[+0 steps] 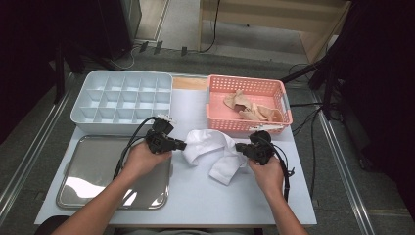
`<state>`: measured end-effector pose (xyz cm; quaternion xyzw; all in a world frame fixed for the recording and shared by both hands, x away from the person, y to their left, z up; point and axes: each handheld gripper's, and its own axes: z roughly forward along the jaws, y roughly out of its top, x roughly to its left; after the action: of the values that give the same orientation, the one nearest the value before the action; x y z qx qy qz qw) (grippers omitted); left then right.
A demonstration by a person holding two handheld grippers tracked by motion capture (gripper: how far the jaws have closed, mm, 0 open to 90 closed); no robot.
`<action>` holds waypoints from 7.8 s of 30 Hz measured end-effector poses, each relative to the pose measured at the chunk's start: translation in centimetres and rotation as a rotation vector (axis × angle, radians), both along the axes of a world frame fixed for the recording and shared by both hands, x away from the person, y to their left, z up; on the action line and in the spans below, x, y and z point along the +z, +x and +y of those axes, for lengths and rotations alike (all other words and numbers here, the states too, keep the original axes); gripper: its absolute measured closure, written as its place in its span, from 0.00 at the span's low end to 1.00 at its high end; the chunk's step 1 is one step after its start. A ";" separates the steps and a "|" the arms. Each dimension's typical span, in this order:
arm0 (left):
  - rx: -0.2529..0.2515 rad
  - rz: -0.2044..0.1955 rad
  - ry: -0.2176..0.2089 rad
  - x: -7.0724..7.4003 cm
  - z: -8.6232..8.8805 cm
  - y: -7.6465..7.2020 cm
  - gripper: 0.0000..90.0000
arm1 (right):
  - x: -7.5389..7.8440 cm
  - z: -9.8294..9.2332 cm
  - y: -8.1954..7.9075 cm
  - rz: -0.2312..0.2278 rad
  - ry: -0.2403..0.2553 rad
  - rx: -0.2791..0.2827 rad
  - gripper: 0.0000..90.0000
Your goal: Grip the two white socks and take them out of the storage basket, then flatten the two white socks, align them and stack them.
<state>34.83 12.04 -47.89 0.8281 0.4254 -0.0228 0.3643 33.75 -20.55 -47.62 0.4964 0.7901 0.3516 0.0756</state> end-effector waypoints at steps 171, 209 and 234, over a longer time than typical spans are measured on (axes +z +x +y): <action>0.036 -0.044 0.006 0.5 1.1 -0.2 0.67 | -2.9 -1.7 2.8 0.001 -0.066 -0.151 0.99; -0.014 -0.042 -0.027 0.9 -0.5 -1.2 0.59 | 0.7 -2.3 -4.7 -0.077 0.027 -0.008 0.73; -0.035 -0.034 -0.035 0.6 -1.4 -1.0 0.57 | -3.0 0.8 -5.5 -0.042 -0.079 0.091 0.55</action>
<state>33.80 10.61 -47.29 0.8293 0.4039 -0.0225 0.3856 28.29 -19.74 -50.65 0.4492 0.8233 0.3335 0.0954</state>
